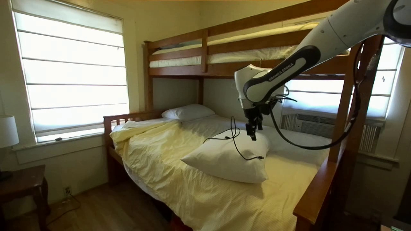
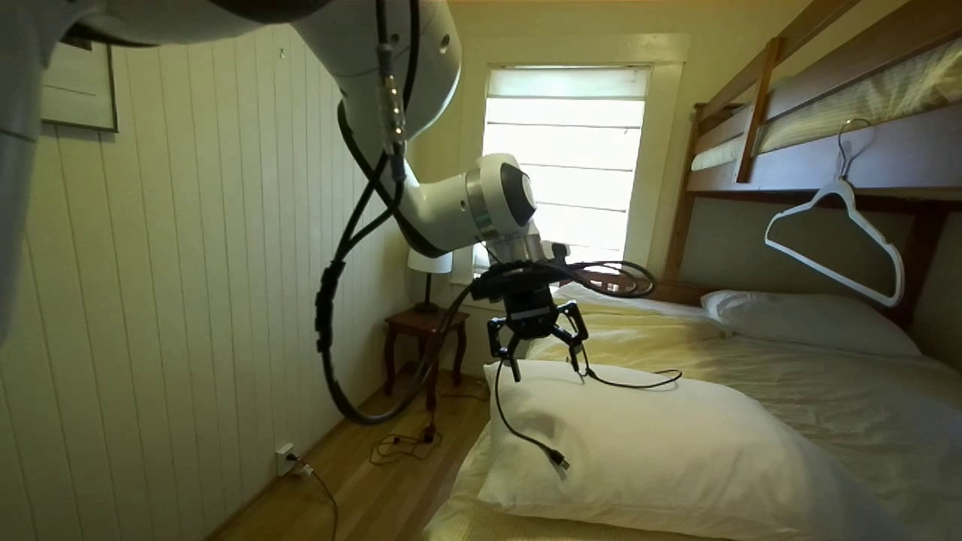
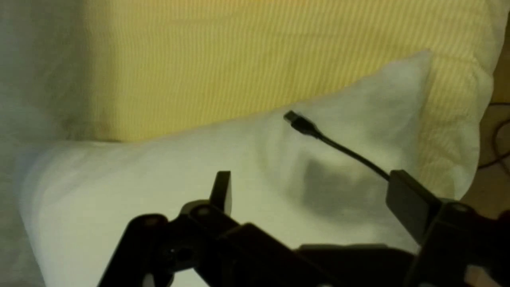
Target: Pick up the black cable and hang it on the coat hanger
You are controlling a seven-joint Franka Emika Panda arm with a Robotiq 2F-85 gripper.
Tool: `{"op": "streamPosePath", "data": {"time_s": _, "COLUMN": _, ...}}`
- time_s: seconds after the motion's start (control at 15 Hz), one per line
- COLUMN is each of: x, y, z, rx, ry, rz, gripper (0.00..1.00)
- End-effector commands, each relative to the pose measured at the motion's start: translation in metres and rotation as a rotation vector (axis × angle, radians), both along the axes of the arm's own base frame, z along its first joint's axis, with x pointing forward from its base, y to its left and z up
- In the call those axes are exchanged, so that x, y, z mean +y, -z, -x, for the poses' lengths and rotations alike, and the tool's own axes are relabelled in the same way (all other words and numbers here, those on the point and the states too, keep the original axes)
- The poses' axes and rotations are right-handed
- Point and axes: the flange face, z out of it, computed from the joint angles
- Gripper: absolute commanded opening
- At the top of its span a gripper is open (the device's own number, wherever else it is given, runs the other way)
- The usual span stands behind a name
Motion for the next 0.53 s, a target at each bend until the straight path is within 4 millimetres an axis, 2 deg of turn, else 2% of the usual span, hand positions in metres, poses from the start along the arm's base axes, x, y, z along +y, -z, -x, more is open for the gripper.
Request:
{"op": "streamPosePath", "data": {"time_s": 0.0, "x": 0.026, "y": 0.012, "z": -0.028, "rx": -0.08, "ry": -0.18, "rz": -0.044, "gripper": 1.0}}
{"op": "streamPosePath", "data": {"time_s": 0.2, "x": 0.058, "y": 0.014, "z": -0.045, "rx": -0.111, "ry": -0.334, "rz": -0.073, "gripper": 1.0}}
{"op": "streamPosePath", "data": {"time_s": 0.33, "x": 0.08, "y": 0.008, "z": -0.043, "rx": -0.096, "ry": -0.449, "rz": -0.072, "gripper": 1.0}}
{"op": "streamPosePath", "data": {"time_s": 0.47, "x": 0.09, "y": 0.007, "z": -0.041, "rx": -0.087, "ry": -0.49, "rz": -0.077, "gripper": 1.0}}
